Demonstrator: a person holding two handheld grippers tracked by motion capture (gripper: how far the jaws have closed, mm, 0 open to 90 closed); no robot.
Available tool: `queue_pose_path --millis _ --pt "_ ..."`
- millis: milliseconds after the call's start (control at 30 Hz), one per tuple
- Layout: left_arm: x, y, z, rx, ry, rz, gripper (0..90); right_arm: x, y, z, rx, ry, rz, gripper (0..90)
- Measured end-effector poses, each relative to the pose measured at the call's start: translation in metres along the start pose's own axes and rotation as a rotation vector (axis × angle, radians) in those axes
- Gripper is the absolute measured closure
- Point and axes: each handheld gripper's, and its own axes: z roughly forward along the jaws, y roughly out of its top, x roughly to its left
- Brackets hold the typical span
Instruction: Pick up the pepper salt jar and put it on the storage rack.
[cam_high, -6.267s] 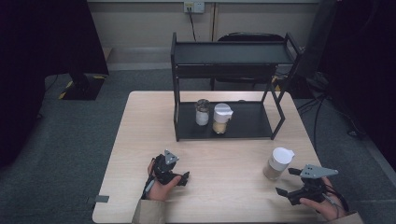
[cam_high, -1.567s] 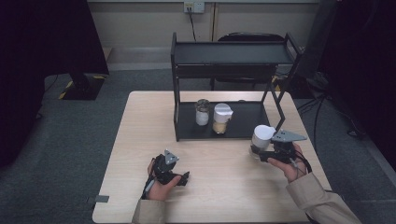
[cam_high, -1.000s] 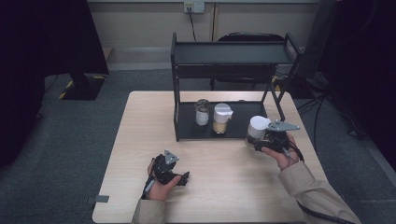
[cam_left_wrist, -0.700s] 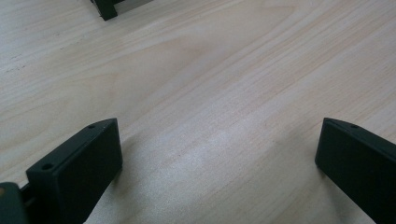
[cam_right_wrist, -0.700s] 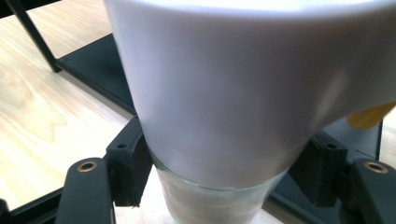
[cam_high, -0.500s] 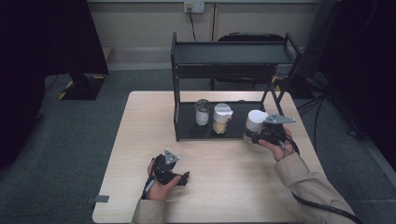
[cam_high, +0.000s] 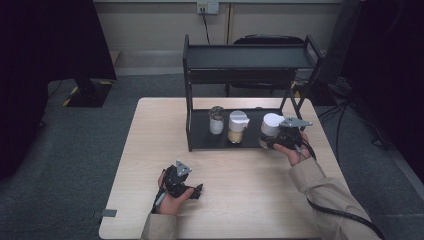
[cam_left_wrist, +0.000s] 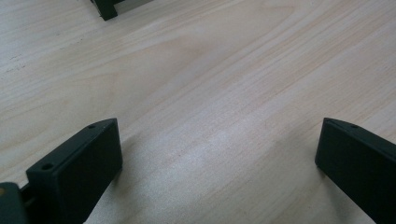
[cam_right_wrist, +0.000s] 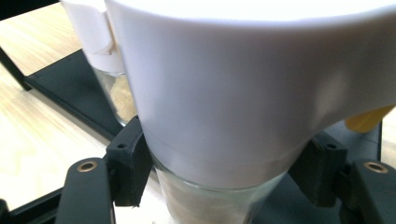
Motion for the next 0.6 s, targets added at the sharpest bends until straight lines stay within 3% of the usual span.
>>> queue_pose_path --millis 600 --pt "0.0 0.0 0.0 0.001 -0.001 0.0 0.0 -0.005 0.009 0.026 0.009 -0.045 0.001 31.0"
